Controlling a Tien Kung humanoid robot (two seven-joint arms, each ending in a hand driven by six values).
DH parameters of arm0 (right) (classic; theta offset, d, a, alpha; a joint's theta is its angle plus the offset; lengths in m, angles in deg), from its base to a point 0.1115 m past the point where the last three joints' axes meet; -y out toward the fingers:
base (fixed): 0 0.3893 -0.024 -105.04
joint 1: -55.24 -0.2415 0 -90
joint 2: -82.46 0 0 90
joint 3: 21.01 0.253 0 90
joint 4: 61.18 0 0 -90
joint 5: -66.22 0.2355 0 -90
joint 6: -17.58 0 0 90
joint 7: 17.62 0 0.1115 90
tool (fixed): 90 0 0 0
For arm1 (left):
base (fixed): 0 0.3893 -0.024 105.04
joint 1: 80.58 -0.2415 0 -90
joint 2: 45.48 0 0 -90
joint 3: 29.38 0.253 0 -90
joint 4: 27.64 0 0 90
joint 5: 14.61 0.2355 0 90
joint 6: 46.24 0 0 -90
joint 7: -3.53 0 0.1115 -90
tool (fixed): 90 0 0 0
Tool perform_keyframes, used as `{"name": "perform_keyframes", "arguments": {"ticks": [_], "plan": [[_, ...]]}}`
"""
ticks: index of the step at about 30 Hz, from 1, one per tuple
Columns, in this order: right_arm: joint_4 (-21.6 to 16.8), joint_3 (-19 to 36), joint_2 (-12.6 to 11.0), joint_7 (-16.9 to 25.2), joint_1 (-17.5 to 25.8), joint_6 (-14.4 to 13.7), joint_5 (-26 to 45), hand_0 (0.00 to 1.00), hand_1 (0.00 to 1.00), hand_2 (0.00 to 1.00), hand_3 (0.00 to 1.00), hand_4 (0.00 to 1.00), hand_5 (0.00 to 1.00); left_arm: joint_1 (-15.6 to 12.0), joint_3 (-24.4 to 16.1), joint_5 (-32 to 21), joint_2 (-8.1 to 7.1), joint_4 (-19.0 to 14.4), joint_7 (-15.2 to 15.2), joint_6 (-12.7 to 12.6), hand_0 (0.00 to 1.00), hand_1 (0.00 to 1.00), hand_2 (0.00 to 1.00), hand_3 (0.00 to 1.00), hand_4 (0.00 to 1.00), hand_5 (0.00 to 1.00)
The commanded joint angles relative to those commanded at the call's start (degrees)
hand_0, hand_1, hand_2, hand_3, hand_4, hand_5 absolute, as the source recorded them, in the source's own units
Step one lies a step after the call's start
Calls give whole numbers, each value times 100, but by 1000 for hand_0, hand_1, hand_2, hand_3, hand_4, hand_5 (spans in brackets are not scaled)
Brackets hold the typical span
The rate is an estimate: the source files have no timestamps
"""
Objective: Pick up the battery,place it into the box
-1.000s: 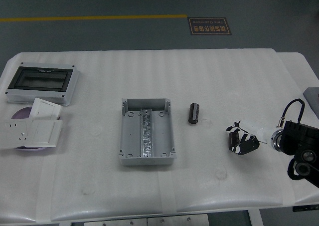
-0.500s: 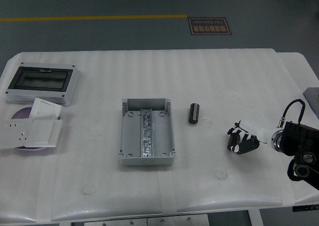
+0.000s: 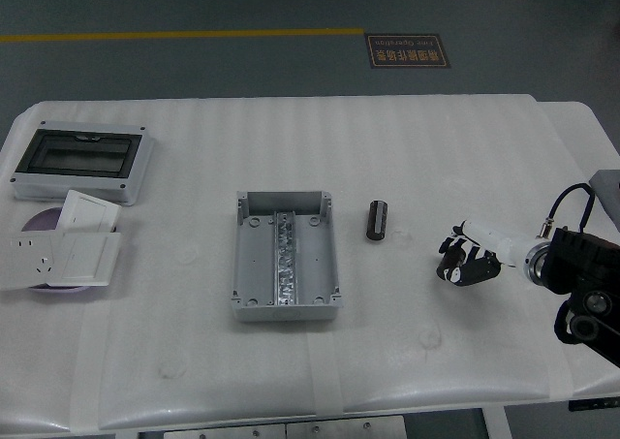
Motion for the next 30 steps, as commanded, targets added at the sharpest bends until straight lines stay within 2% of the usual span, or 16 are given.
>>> {"name": "perform_keyframes", "arguments": {"ticks": [2,6,9,12,17,18,23,24,29,30], "plan": [[-113,26,92,13,-122,-71,-46,446,512,383,600,399,143,-6,-21,25,5,0,-5,6,639,578,549,610,372,2],[-276,14,478,122,-450,-352,-147,452,510,377,600,414,159,-18,-59,74,18,0,-12,16,639,577,548,610,375,2],[-302,-26,810,260,-633,-673,-251,452,510,377,600,414,159,-25,-67,79,28,-1,-14,18,639,577,548,610,375,2],[-245,-144,1195,595,-783,-1105,-252,457,508,381,612,427,173,-41,-94,102,32,-1,-22,23,639,577,547,609,376,2],[78,-584,1706,1225,-973,-1799,89,457,508,381,612,427,173,-54,-188,193,24,5,-38,36,639,577,547,609,376,2],[151,-681,1750,1338,-994,-1902,170,602,606,653,696,583,310,-53,-196,198,21,6,-38,35,639,575,546,609,377,2],[437,-1119,1839,1898,-1037,-2146,533,602,606,653,696,583,310,-53,-213,210,19,7,-42,36,639,575,546,609,377,2],[480,-1175,1844,1980,-1040,-2163,589,722,695,730,750,593,281,-53,-212,209,21,7,-42,36,639,575,544,608,374,2],[641,-1425,1786,2271,-1061,-2123,817,722,695,730,750,593,281,-43,-177,161,30,4,-36,26,639,575,544,608,374,2],[658,-1457,1766,2298,-1065,-2116,843,752,708,738,758,567,258,-41,-173,156,31,3,-35,24,638,575,544,608,374,2]]}}
